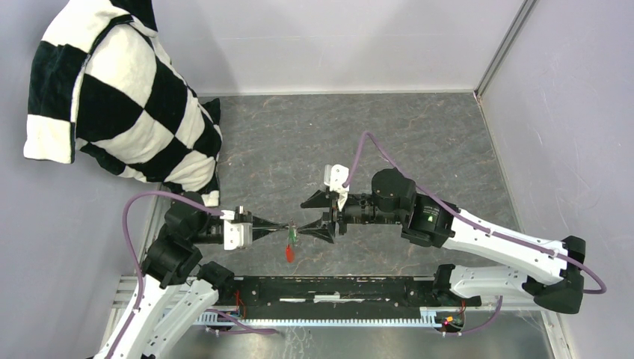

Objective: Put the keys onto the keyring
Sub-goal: Insert the key onto the keyring.

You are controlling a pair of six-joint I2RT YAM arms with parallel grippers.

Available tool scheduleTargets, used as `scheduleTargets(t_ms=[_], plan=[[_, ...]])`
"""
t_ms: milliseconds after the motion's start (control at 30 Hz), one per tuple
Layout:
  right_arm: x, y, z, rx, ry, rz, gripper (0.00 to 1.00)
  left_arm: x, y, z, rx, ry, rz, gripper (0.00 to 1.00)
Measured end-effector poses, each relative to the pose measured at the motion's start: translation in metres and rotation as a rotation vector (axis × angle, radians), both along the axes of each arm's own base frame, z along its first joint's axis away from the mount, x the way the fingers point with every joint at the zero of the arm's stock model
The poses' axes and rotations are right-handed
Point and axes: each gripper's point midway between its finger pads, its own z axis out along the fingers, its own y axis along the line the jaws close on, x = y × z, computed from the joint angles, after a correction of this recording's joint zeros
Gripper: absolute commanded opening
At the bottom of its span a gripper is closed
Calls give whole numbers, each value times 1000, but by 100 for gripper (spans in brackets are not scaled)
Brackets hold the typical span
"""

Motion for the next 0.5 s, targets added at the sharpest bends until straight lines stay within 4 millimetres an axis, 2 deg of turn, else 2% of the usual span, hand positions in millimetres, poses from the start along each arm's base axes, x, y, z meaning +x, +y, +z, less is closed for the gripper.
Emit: scheduleTargets(t_ms=[167, 500], plan=[[-1, -2, -3, -21, -58, 39, 60, -2, -1, 7, -7, 0, -15, 2], [0, 8, -5, -8, -91, 107, 47, -3, -2, 9, -9, 12, -25, 2]])
